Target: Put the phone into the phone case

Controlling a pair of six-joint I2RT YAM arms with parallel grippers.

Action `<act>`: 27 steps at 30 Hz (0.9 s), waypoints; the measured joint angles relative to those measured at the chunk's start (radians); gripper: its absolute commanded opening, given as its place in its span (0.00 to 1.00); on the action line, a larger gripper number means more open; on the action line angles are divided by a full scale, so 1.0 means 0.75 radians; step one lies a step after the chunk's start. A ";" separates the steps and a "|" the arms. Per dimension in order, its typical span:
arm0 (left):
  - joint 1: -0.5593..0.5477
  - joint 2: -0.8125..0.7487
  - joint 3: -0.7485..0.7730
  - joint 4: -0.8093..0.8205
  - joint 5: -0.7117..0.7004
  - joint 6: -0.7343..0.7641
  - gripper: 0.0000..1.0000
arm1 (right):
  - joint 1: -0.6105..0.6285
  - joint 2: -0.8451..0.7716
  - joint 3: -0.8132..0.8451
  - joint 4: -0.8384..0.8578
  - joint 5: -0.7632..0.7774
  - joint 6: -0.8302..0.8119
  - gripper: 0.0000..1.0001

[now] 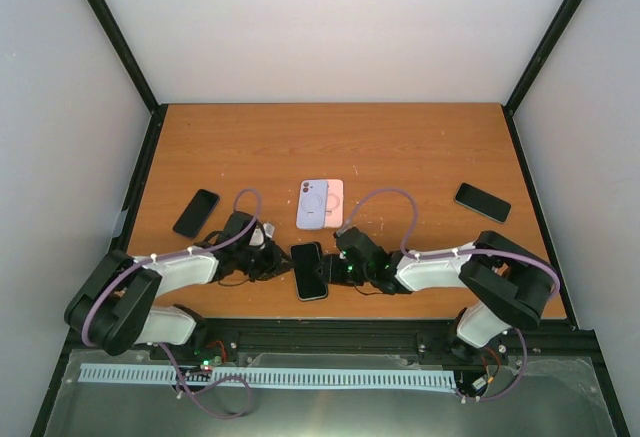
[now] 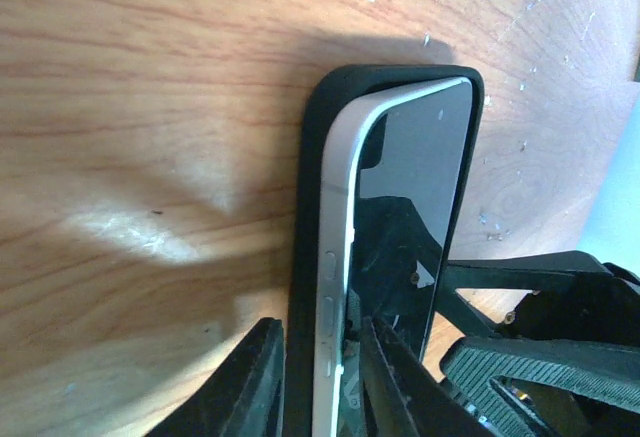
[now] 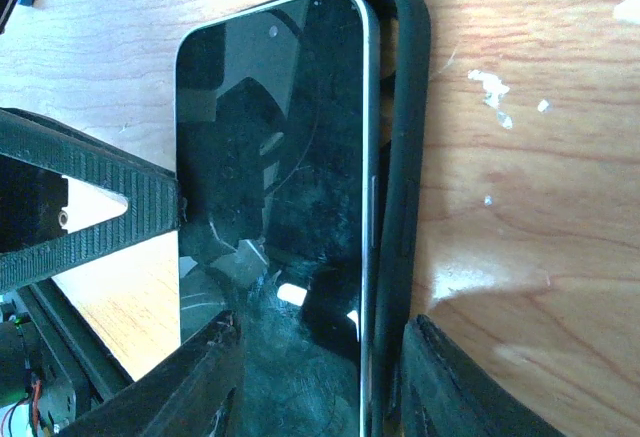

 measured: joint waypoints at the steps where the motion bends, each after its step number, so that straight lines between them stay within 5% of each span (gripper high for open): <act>1: 0.001 -0.007 0.000 -0.015 -0.015 0.002 0.28 | -0.002 0.004 -0.003 0.011 -0.006 -0.001 0.43; 6: 0.001 -0.066 0.000 -0.046 -0.067 0.008 0.31 | -0.005 0.020 -0.021 0.060 -0.022 0.001 0.42; 20: 0.003 0.023 -0.028 0.095 -0.013 -0.007 0.05 | -0.020 0.055 -0.027 0.140 -0.076 0.016 0.41; 27: 0.008 0.057 -0.059 0.211 0.016 -0.021 0.09 | -0.050 0.057 -0.064 0.216 -0.104 0.064 0.41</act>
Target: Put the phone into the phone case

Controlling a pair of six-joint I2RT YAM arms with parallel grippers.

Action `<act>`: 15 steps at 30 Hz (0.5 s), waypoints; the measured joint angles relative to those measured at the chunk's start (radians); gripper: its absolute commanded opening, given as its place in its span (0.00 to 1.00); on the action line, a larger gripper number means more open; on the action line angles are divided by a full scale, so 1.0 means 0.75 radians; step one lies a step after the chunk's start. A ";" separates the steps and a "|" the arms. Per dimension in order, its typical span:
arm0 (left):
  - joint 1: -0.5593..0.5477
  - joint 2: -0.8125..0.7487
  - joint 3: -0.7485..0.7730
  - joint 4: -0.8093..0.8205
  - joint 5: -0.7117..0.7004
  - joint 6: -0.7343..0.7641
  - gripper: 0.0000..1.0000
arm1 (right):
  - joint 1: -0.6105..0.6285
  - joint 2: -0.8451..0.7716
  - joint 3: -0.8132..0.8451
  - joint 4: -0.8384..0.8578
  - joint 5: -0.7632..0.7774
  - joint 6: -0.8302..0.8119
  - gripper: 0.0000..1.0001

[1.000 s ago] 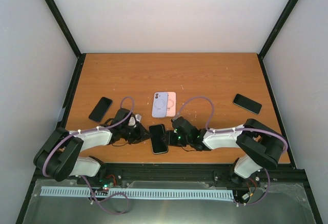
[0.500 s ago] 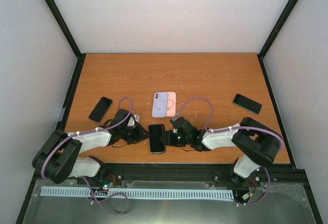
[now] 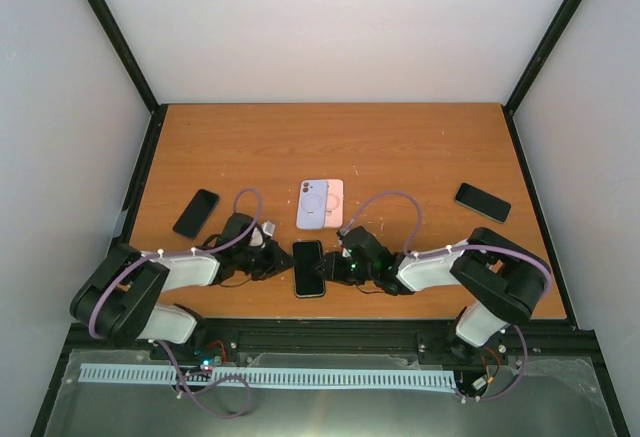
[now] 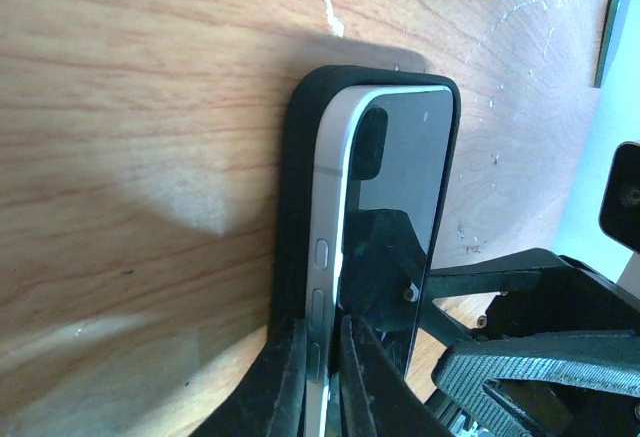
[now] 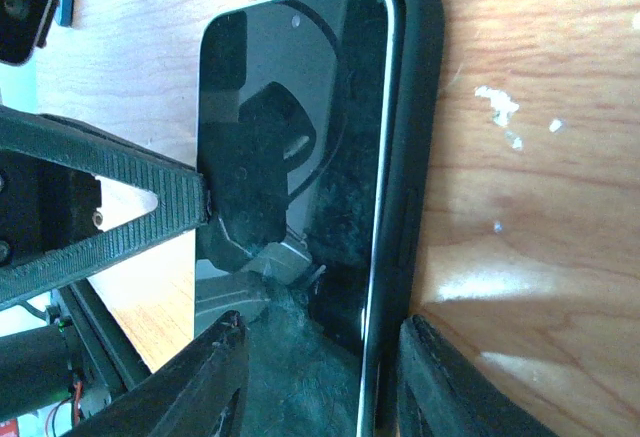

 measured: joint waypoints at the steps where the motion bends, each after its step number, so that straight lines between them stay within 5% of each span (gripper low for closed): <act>1: 0.000 0.001 -0.005 0.010 0.001 -0.002 0.10 | -0.003 0.000 -0.007 0.012 -0.003 0.009 0.41; 15: -0.006 -0.091 -0.095 0.050 -0.036 -0.073 0.27 | -0.013 -0.001 -0.072 0.243 -0.134 0.187 0.41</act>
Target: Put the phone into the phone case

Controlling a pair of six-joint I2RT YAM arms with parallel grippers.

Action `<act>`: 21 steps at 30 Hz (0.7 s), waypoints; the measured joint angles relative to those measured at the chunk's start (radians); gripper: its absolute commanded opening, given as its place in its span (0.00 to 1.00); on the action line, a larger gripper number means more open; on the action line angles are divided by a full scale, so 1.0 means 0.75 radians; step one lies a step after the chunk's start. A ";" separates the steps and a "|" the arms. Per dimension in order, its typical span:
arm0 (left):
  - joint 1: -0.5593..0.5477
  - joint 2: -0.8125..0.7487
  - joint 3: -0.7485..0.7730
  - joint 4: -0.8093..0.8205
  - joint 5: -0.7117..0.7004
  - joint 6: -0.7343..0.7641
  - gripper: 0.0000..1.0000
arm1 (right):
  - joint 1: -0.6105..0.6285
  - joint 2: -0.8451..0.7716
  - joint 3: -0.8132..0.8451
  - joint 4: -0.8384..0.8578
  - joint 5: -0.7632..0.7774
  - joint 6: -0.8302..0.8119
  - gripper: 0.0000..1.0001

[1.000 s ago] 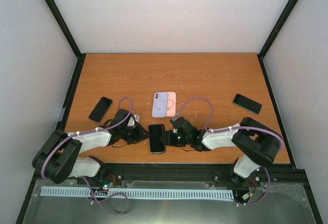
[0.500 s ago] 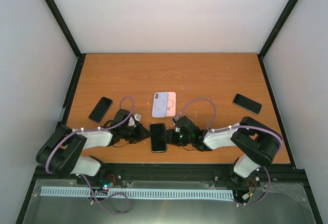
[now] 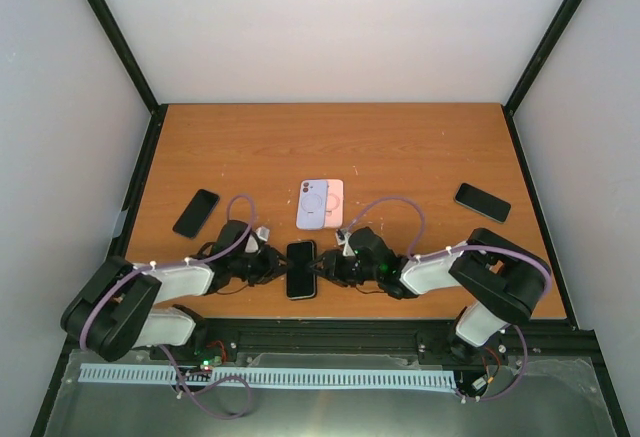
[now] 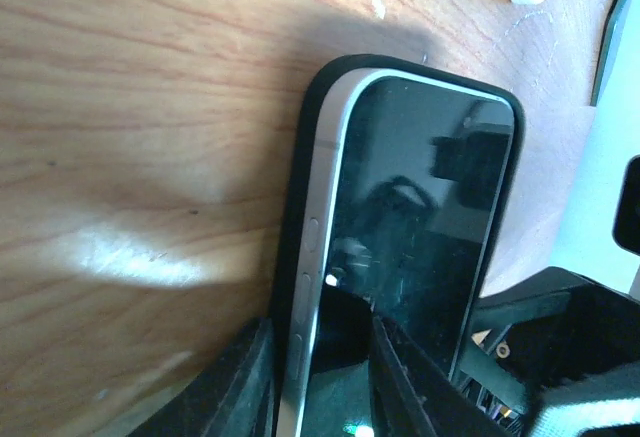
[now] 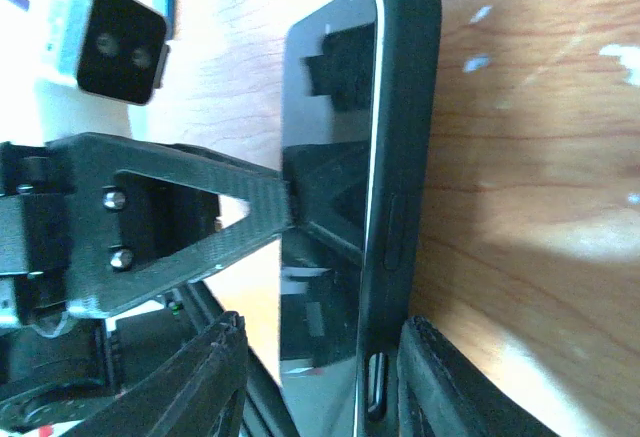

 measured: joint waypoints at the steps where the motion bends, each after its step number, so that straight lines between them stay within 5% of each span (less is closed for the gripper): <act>1: 0.000 -0.011 -0.007 -0.001 -0.005 -0.004 0.28 | 0.000 0.000 -0.005 0.024 -0.009 0.010 0.41; 14: -0.004 -0.109 -0.070 0.001 -0.018 -0.044 0.33 | 0.000 0.105 -0.024 0.300 -0.094 0.132 0.41; 21: -0.004 -0.109 -0.074 0.005 -0.008 -0.055 0.34 | 0.000 0.121 -0.023 0.294 -0.095 0.116 0.27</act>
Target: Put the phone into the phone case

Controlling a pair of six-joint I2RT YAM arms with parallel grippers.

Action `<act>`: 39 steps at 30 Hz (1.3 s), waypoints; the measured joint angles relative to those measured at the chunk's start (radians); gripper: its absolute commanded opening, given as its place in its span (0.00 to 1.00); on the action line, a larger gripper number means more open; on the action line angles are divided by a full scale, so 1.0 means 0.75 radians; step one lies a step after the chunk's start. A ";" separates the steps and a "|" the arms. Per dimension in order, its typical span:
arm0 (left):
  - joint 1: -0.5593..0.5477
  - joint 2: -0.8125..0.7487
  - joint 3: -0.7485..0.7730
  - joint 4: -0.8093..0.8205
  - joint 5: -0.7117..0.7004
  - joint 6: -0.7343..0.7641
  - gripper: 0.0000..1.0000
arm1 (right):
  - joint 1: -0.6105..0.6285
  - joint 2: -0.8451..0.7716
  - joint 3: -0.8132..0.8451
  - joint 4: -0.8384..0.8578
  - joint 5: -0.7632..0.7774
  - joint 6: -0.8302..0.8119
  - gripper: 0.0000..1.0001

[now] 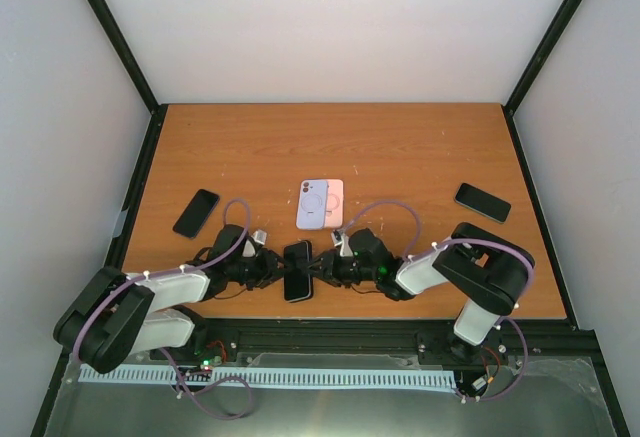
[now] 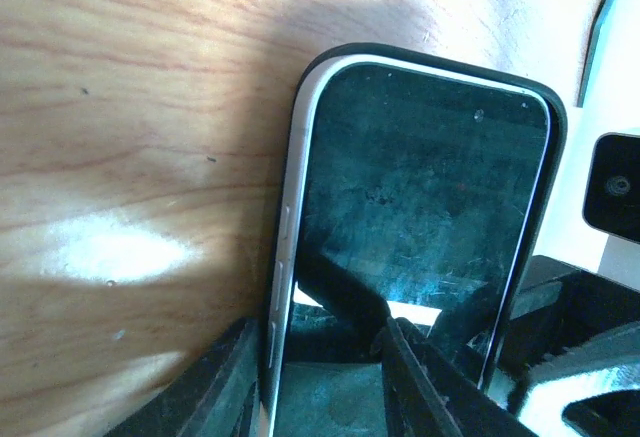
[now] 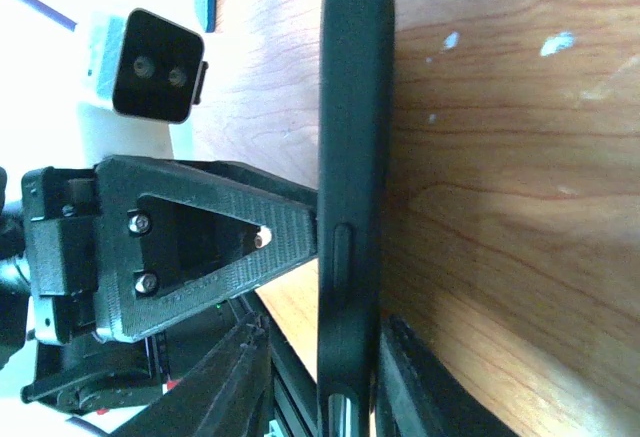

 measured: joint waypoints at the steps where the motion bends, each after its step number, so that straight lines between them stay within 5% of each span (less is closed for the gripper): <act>1: 0.000 -0.001 0.000 0.000 0.001 -0.001 0.34 | 0.000 0.002 0.000 -0.007 0.002 -0.006 0.25; 12: -0.005 -0.005 -0.013 0.016 0.031 -0.033 0.43 | 0.000 0.035 0.020 -0.065 0.014 -0.068 0.13; 25: -0.013 -0.379 -0.011 -0.137 0.042 -0.042 0.91 | 0.000 -0.148 -0.010 -0.151 0.005 -0.141 0.06; 33: -0.011 -0.772 0.010 -0.192 0.081 -0.066 0.93 | -0.004 -0.512 -0.013 -0.217 -0.070 -0.203 0.08; 39: -0.009 -0.935 0.013 -0.022 0.188 -0.142 0.90 | -0.009 -0.661 -0.013 -0.186 -0.176 -0.186 0.08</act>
